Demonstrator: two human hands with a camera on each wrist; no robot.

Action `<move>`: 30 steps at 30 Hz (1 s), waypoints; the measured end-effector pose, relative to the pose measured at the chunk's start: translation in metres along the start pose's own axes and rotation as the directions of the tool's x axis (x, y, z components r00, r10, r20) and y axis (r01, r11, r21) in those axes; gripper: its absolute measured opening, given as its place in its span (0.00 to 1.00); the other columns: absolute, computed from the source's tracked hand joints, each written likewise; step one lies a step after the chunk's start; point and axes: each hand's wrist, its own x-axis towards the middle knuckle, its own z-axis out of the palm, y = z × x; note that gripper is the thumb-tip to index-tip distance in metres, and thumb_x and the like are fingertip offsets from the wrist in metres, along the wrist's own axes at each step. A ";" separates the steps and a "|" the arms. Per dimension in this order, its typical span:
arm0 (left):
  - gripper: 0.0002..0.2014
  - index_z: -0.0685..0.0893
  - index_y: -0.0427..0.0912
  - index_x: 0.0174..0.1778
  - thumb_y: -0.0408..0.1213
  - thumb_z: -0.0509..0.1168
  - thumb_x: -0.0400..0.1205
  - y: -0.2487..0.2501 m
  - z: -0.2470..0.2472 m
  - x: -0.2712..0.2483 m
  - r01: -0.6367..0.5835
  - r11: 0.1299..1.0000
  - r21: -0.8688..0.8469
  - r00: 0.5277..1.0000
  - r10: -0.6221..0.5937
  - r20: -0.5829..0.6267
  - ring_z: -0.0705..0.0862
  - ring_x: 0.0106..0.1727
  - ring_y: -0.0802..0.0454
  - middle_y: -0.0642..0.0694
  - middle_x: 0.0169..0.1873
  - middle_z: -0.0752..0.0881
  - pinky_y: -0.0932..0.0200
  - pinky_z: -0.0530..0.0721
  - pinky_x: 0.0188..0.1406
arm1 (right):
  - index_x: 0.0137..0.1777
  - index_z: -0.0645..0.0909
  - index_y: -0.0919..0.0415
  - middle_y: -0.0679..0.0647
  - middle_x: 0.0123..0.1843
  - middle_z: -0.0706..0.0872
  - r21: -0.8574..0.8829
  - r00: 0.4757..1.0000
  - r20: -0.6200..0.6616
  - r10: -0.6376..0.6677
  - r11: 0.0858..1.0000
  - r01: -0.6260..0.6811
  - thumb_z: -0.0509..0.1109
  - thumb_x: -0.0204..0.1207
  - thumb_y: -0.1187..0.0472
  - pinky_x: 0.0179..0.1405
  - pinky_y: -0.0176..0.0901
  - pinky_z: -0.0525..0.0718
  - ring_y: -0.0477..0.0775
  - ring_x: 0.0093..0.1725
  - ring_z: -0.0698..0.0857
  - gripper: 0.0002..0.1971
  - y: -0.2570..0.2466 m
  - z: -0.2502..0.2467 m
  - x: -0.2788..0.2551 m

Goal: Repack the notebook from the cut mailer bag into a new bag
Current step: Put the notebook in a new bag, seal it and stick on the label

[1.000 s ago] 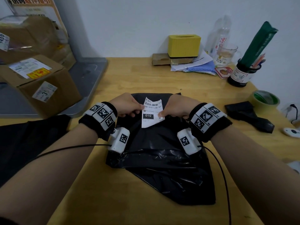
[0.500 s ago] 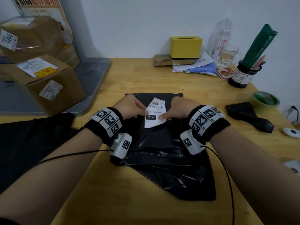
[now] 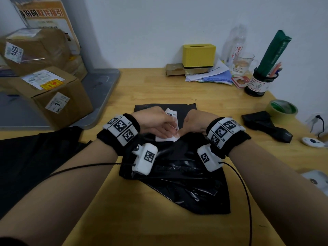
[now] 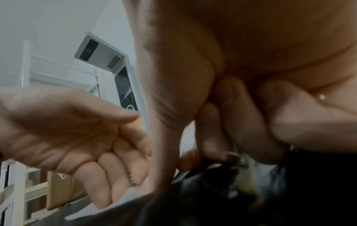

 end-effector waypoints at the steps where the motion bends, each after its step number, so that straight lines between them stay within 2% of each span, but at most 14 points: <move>1: 0.16 0.83 0.28 0.61 0.39 0.61 0.89 -0.004 0.000 0.003 0.036 0.998 -0.054 0.999 -0.036 0.003 0.91 0.54 0.40 0.34 0.48 0.92 0.49 0.89 0.58 | 0.37 0.79 0.62 0.53 0.25 0.74 -0.003 1.000 0.003 0.002 1.000 -0.002 0.84 0.66 0.42 0.26 0.40 0.69 0.52 0.22 0.71 0.25 0.000 0.000 0.000; 4: 0.18 0.79 0.25 0.65 0.38 0.60 0.89 -0.014 -0.007 0.009 0.102 0.945 -0.310 0.995 -0.104 0.010 0.91 0.55 0.38 0.30 0.51 0.91 0.49 0.90 0.54 | 0.41 0.82 0.62 0.53 0.30 0.79 -0.005 1.000 0.024 0.002 1.000 -0.002 0.84 0.66 0.39 0.29 0.40 0.72 0.52 0.26 0.75 0.26 0.001 -0.001 0.000; 7: 0.17 0.76 0.23 0.66 0.35 0.60 0.89 -0.019 -0.016 0.015 0.085 0.878 -0.471 0.993 -0.111 -0.029 0.91 0.53 0.36 0.28 0.53 0.90 0.47 0.91 0.50 | 0.41 0.83 0.62 0.53 0.31 0.80 -0.006 1.000 0.031 0.000 1.000 0.001 0.84 0.66 0.38 0.29 0.41 0.73 0.52 0.27 0.76 0.26 0.002 -0.001 0.001; 12: 0.16 0.75 0.23 0.67 0.31 0.59 0.88 -0.020 -0.031 0.030 0.037 0.839 -0.544 0.982 -0.131 -0.136 0.92 0.50 0.36 0.29 0.51 0.90 0.47 0.92 0.47 | 0.45 0.86 0.67 0.54 0.35 0.83 -0.003 1.000 0.025 0.010 1.000 -0.010 0.83 0.65 0.36 0.37 0.44 0.77 0.54 0.34 0.80 0.30 0.003 0.002 0.003; 17: 0.17 0.74 0.26 0.68 0.31 0.61 0.86 -0.013 -0.039 0.041 -0.024 0.796 -0.605 0.962 -0.147 -0.231 0.89 0.56 0.35 0.28 0.57 0.87 0.46 0.89 0.52 | 0.43 0.83 0.65 0.55 0.33 0.80 -0.004 1.000 0.024 0.014 1.000 -0.014 0.83 0.67 0.37 0.37 0.45 0.75 0.55 0.32 0.78 0.29 0.002 0.002 0.002; 21: 0.14 0.78 0.27 0.62 0.33 0.64 0.84 -0.011 -0.037 0.044 -0.044 0.806 -0.590 0.953 -0.144 -0.267 0.89 0.55 0.37 0.28 0.58 0.87 0.50 0.90 0.51 | 0.48 0.86 0.68 0.57 0.37 0.82 -0.002 0.999 0.034 0.004 1.000 -0.004 0.83 0.67 0.37 0.37 0.44 0.76 0.57 0.36 0.80 0.31 0.002 0.001 0.001; 24: 0.09 0.82 0.30 0.56 0.32 0.66 0.83 -0.013 -0.034 0.044 -0.086 0.842 -0.532 0.948 -0.095 -0.304 0.91 0.53 0.40 0.29 0.58 0.88 0.52 0.90 0.50 | 0.42 0.82 0.64 0.57 0.35 0.80 0.002 0.999 0.043 -0.017 1.000 0.017 0.82 0.69 0.38 0.36 0.44 0.74 0.56 0.34 0.77 0.27 0.005 0.001 -0.001; 26: 0.11 0.82 0.30 0.58 0.33 0.66 0.84 -0.015 -0.031 0.038 -0.056 0.855 -0.515 0.970 -0.076 -0.232 0.91 0.53 0.39 0.31 0.56 0.89 0.50 0.89 0.54 | 0.42 0.80 0.62 0.57 0.36 0.78 -0.004 0.998 0.055 -0.034 0.999 0.035 0.81 0.71 0.39 0.33 0.42 0.72 0.54 0.31 0.75 0.25 0.006 0.000 -0.003; 30: 0.15 0.80 0.30 0.63 0.38 0.64 0.86 -0.013 -0.023 0.027 0.129 0.883 -0.451 0.989 -0.146 -0.003 0.90 0.57 0.39 0.31 0.54 0.90 0.48 0.87 0.59 | 0.46 0.86 0.66 0.58 0.39 0.80 -0.030 0.996 0.078 -0.052 0.998 0.054 0.79 0.72 0.38 0.30 0.41 0.72 0.54 0.33 0.76 0.26 0.004 -0.002 -0.005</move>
